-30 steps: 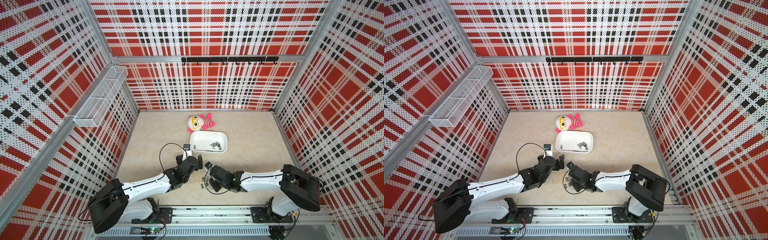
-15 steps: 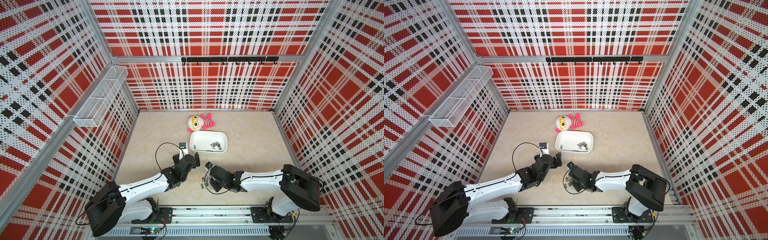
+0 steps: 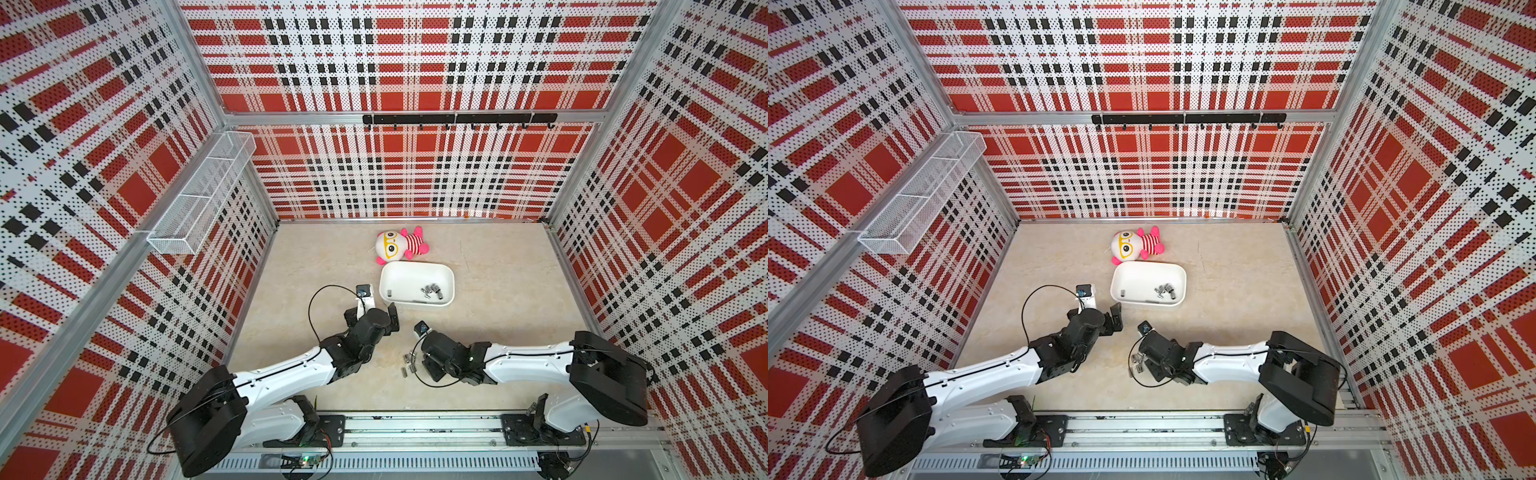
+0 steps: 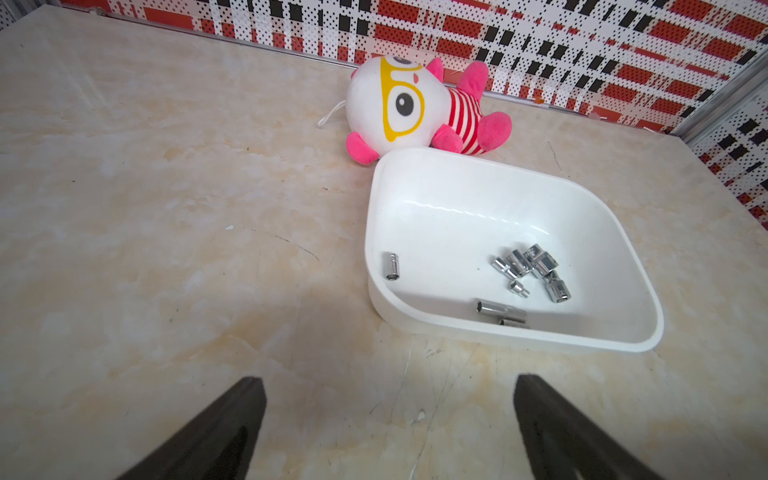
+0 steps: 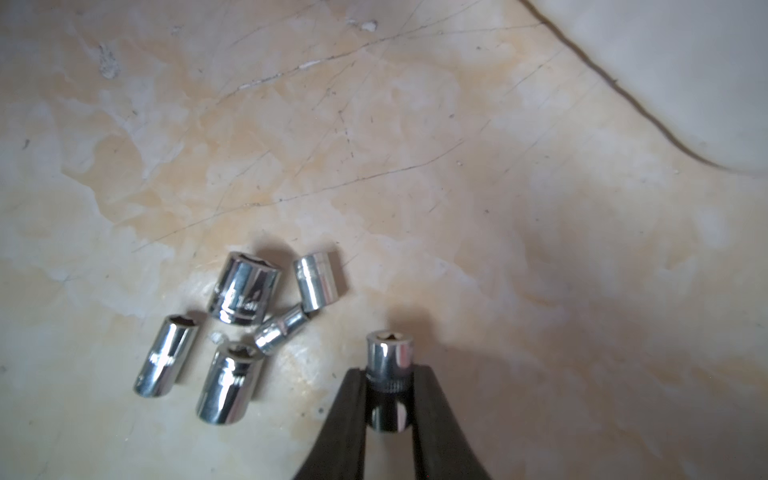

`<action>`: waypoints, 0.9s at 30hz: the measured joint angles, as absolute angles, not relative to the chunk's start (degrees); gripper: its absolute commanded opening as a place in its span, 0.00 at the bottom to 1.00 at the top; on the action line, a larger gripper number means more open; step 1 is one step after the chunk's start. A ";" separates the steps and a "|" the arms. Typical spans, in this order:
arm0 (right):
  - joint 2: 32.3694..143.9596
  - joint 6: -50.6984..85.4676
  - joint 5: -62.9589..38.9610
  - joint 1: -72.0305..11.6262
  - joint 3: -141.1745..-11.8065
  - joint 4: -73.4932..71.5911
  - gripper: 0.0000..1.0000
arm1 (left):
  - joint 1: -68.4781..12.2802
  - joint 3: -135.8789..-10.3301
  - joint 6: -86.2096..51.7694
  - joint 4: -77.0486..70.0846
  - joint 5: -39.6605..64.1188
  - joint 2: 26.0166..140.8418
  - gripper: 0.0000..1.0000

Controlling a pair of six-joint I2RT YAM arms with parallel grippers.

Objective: Put the socket on the desktop into the storage box
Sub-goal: Pick up the socket head from the center of the board, then place the socket head in the storage box.

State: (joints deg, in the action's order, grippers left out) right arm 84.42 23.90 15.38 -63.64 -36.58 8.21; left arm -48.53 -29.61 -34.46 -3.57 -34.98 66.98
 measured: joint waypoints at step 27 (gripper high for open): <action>94.91 21.47 7.84 -37.78 -64.14 14.72 0.14 | -48.27 -29.50 -34.46 -3.62 -33.21 65.93 1.00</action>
